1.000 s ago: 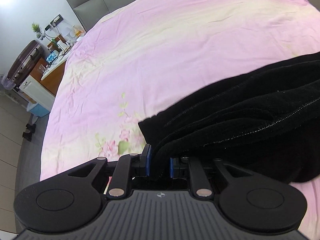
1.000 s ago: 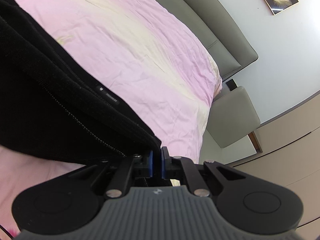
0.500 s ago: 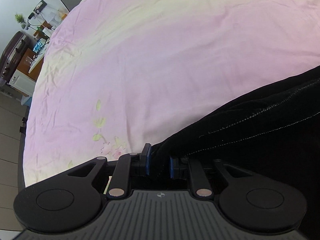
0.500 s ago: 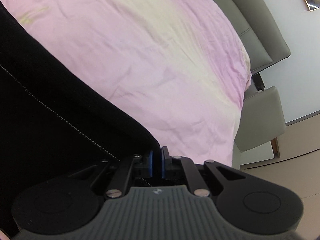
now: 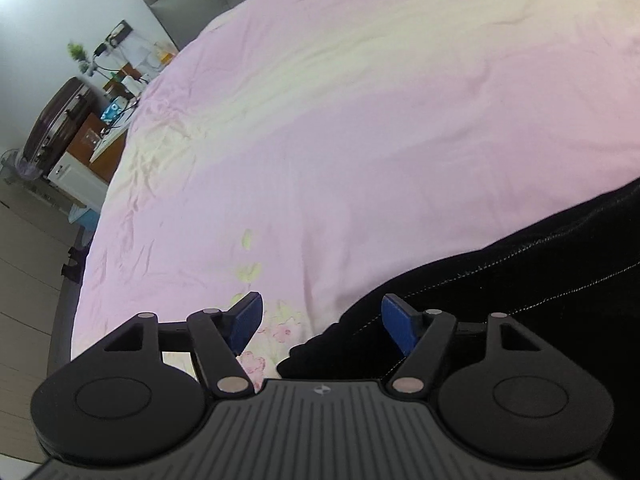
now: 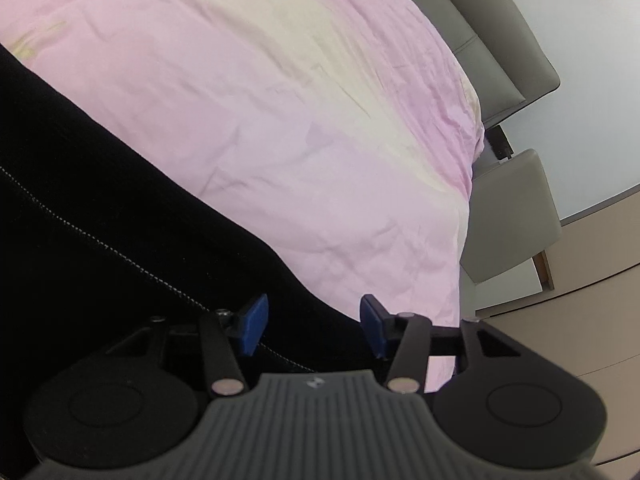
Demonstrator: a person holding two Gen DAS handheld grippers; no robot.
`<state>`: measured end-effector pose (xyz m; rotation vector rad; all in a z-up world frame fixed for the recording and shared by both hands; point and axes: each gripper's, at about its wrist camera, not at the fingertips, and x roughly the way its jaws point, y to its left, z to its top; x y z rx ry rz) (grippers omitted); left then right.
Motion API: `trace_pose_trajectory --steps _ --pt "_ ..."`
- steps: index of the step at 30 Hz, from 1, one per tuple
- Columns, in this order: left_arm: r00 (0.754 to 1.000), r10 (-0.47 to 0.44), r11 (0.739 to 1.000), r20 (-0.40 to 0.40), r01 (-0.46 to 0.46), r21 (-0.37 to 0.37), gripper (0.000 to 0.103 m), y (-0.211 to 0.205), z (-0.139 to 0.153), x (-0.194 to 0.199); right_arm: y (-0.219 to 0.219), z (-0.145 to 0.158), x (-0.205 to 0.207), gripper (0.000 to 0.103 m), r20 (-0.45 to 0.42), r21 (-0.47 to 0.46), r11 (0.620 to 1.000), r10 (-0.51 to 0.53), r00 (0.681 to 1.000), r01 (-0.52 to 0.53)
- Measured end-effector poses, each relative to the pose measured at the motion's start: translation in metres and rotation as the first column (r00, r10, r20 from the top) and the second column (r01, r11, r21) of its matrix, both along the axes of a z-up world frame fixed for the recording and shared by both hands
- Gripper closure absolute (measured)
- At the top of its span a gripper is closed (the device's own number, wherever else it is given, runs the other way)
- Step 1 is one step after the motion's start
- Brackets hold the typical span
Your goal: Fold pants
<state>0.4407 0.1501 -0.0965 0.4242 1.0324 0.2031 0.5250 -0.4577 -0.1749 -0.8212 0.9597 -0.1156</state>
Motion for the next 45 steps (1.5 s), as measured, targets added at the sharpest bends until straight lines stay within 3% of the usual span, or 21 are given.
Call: trace_pose_trajectory --steps 2,6,12,17,22,24,27,30,33,35,36,38,39,43,45 --pt "1.000 0.000 0.999 0.010 0.000 -0.041 0.026 -0.002 0.014 -0.011 0.002 0.012 -0.011 0.056 0.016 0.027 0.999 -0.017 1.000 0.017" --pt "0.998 -0.054 0.992 -0.009 0.053 -0.116 0.030 -0.017 0.024 -0.042 0.017 0.029 -0.042 0.056 -0.007 0.172 0.985 -0.032 0.999 0.033" --pt "0.986 -0.167 0.968 -0.013 0.161 -0.194 0.035 -0.054 0.016 -0.102 0.055 0.033 -0.098 0.056 -0.085 0.391 0.918 -0.038 0.996 0.069" --pt "0.956 -0.294 0.930 -0.009 0.283 -0.233 0.035 -0.095 0.003 -0.159 0.101 0.024 -0.163 0.053 -0.104 0.528 0.849 0.027 0.994 0.032" --pt "0.916 -0.399 0.862 0.036 0.388 -0.327 0.037 -0.143 -0.009 -0.207 0.142 0.004 -0.213 0.053 -0.112 0.641 0.767 0.044 0.993 0.038" --pt "0.902 -0.427 0.847 0.065 0.424 -0.320 0.037 -0.163 -0.019 -0.220 0.155 -0.002 -0.229 0.054 -0.089 0.679 0.733 0.039 0.995 0.032" --pt "0.894 -0.439 0.846 0.094 0.446 -0.291 0.037 -0.192 -0.042 -0.235 0.166 -0.009 -0.247 0.055 -0.052 0.734 0.678 0.004 0.999 0.036" --pt "0.902 -0.415 0.856 0.117 0.431 -0.286 0.037 -0.215 -0.066 -0.239 0.172 -0.017 -0.260 0.055 -0.008 0.750 0.661 -0.037 0.999 0.031" --pt "0.909 -0.387 0.884 0.151 0.413 -0.221 0.037 -0.236 -0.083 -0.237 0.176 -0.029 -0.266 0.055 -0.015 0.780 0.625 -0.044 0.999 0.040" --pt "0.907 -0.386 0.887 0.169 0.415 -0.204 0.037 -0.249 -0.087 -0.240 0.180 -0.034 -0.264 0.055 -0.018 0.783 0.622 -0.026 1.000 0.030" --pt "0.910 -0.377 0.891 0.174 0.408 -0.201 0.039 -0.251 -0.089 -0.238 0.183 -0.036 -0.263 0.055 -0.009 0.777 0.629 -0.011 1.000 0.014" --pt "0.919 -0.343 0.902 0.192 0.380 -0.206 0.056 -0.253 -0.090 -0.234 0.187 -0.037 -0.263 0.055 0.019 0.770 0.638 0.013 1.000 -0.023" --pt "0.926 -0.314 0.912 0.209 0.355 -0.204 0.076 -0.252 -0.087 -0.233 0.188 -0.037 -0.262 0.055 0.029 0.774 0.632 0.024 0.999 -0.037" --pt "0.934 -0.218 0.898 0.282 0.305 -0.316 0.091 -0.236 -0.059 -0.235 0.194 -0.038 -0.258 0.055 0.047 0.788 0.611 0.056 0.997 -0.072" --pt "0.944 -0.197 0.895 0.263 0.283 -0.345 0.092 -0.233 -0.045 -0.229 0.200 -0.036 -0.256 0.055 0.063 0.781 0.616 0.084 0.994 -0.102"
